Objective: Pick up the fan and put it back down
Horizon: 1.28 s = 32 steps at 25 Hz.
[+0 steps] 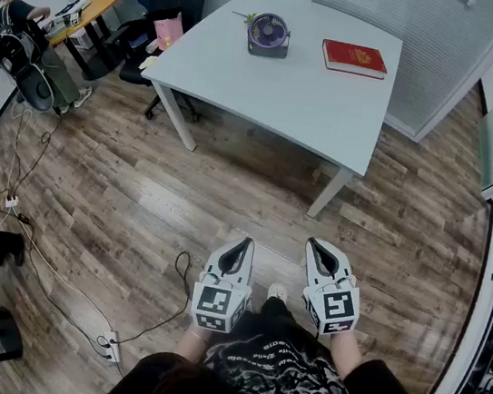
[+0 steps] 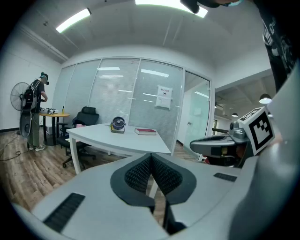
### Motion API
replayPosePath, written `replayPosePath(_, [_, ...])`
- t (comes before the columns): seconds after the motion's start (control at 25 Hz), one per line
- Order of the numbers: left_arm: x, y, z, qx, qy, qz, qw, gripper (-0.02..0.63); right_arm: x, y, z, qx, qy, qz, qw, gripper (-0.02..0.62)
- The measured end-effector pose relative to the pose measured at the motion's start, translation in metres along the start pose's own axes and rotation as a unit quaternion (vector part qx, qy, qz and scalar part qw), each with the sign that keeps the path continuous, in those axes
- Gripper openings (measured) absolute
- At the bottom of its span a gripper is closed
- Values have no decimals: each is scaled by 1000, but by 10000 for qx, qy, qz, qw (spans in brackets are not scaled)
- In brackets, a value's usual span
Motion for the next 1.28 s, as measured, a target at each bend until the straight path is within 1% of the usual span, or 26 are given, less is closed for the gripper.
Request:
replayPosePath(0.32, [6,17,-19,38,6,-28,10000,20,3,23,7,-21,92,-2,10000,6])
replayPosePath(0.56, [5,13,-29,22,9,-61,10000,20,9,29,-4,43,13,-39,10000,6])
replayPosePath(0.72, [5,11,-29,28,139,-14,9999,20,8,28,-10,100,-41,-96,9999,10])
replayPosePath(0.76, [6,10,-29,18,171,13,9999,23,8,28,-11,80,-53,-100,9999,26])
replayPosePath(0.84, [6,8,-30,19,216,58,9997,28,8,26,-13,-3,-76,-96,9999,100])
replayPosePath(0.88, [6,6,-31,48,233,60,9997,51,9,26,-15,-50,-77,-96,9999,135])
replayPosePath(0.96, [6,2,-34,133,243,36,9996,149,10,24,-17,-153,-65,-89,9998,191])
replayPosePath(1.04, [7,-2,-38,186,203,30,9996,221,12,23,-21,-277,-64,-59,9996,227])
replayPosePath(1.08, [8,-5,-40,207,178,50,9996,242,13,22,-23,-333,-64,-35,9994,250])
replayPosePath(1.16, [8,-10,-44,268,141,119,9995,270,14,21,-27,-407,-29,13,9992,267])
replayPosePath(1.28, [8,-17,-49,352,95,201,9991,290,14,17,-33,-494,10,54,9988,284])
Point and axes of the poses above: the fingertips, and each gripper's own axes: y backward along the fingers, z to its left, x out of its underside, the point moved 8 cm from there along y, backward along the fingers
